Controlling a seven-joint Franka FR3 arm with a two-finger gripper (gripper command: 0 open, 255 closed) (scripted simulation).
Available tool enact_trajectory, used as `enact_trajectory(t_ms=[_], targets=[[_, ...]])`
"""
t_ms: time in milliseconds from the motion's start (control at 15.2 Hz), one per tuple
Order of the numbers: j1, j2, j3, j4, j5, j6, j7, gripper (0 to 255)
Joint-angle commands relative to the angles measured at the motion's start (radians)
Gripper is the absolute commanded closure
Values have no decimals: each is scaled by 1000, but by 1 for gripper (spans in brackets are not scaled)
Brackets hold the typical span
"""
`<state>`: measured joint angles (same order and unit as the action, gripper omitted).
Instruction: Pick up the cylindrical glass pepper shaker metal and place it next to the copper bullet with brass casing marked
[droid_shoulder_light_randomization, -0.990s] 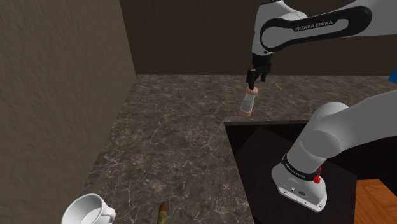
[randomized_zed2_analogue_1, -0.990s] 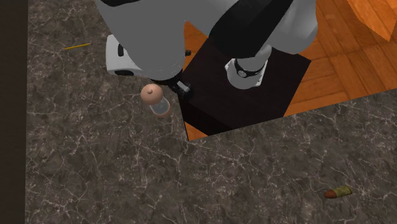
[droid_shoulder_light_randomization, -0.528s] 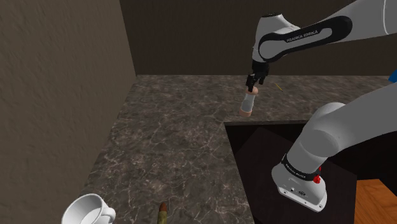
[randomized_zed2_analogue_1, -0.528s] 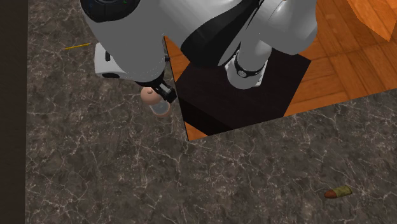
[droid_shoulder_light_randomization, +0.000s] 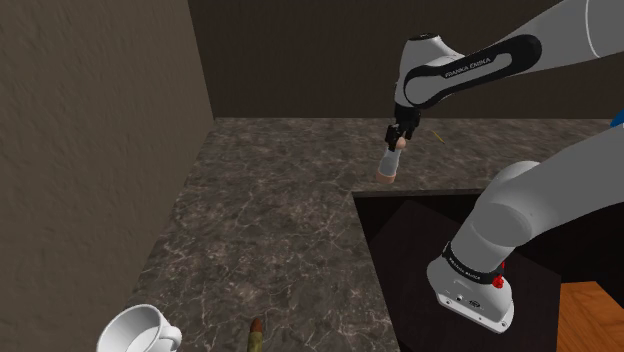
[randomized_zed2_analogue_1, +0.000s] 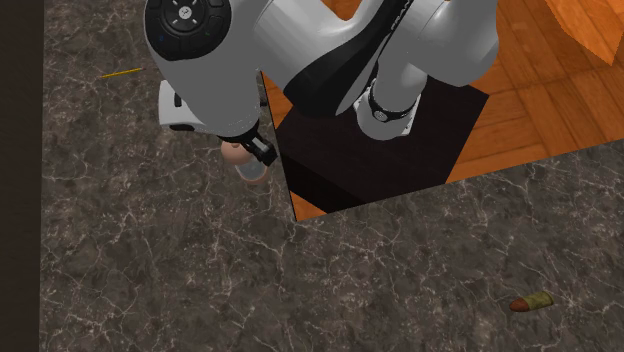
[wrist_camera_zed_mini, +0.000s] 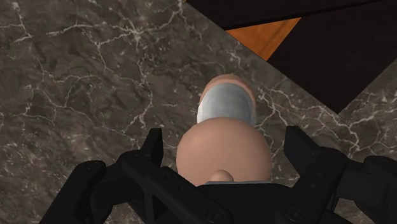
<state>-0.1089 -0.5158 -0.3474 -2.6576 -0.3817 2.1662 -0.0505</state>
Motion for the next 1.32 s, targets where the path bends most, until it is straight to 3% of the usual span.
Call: enact_trajectory(t_ms=[0,198,264,858,1254], targets=[[0,1,-1,0,0,2,0,0],[0,1,0,0,0,1,0,0],[0,1,0,0,0,1,0,255],[0,1,-1,0,0,2,0,255],[4,-41,16,53,16,-93,-14,255]])
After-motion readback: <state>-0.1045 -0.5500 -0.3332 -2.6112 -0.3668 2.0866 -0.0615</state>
